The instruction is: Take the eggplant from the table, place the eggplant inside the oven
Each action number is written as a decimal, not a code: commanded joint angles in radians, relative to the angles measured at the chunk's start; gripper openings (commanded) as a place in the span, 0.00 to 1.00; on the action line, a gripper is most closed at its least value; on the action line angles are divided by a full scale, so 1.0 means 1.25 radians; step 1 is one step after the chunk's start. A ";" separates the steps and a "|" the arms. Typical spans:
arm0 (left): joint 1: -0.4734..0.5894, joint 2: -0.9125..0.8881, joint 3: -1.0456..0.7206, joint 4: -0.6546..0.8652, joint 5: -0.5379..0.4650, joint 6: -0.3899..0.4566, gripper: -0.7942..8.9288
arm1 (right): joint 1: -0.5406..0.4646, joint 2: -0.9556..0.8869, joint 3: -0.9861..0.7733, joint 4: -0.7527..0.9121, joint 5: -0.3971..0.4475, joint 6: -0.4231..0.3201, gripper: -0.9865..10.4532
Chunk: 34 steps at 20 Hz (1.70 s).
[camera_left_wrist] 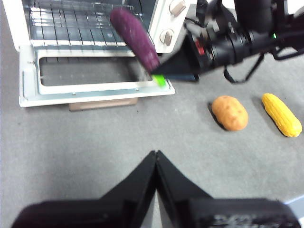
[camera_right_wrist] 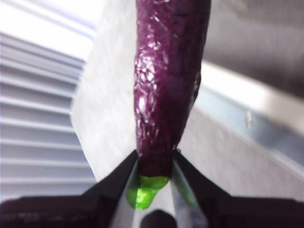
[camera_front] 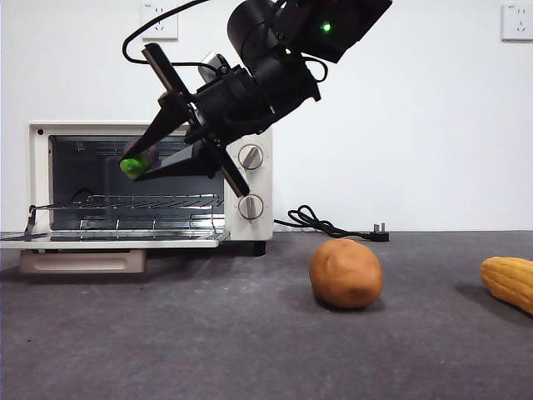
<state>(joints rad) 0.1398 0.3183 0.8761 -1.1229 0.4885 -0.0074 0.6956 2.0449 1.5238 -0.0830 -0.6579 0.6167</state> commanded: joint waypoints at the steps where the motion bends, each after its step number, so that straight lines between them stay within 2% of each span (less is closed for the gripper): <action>1: -0.003 -0.005 -0.003 -0.005 0.001 0.012 0.08 | -0.003 0.038 0.047 0.016 0.003 0.059 0.08; 10: -0.003 -0.005 -0.003 -0.013 0.001 0.012 0.08 | -0.007 0.219 0.292 0.000 0.018 0.190 0.08; 17: -0.010 -0.005 -0.003 -0.011 0.001 0.015 0.08 | -0.017 0.227 0.306 0.003 0.227 0.236 0.08; 21: -0.032 -0.005 -0.003 -0.011 0.001 0.015 0.08 | -0.016 0.226 0.306 0.007 0.337 0.238 0.08; 26: -0.045 -0.005 -0.003 -0.014 0.001 0.019 0.08 | -0.016 0.226 0.306 0.025 0.384 0.236 0.12; 28: -0.054 -0.005 -0.002 -0.022 0.001 0.025 0.08 | -0.016 0.226 0.306 0.050 0.407 0.237 0.24; 34: -0.079 -0.005 -0.003 -0.035 0.000 0.035 0.08 | -0.016 0.226 0.306 0.070 0.440 0.239 0.25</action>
<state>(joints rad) 0.0437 0.3183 0.8761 -1.1679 0.4881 0.0204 0.6735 2.3142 1.9018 -0.0040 -0.1116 0.9092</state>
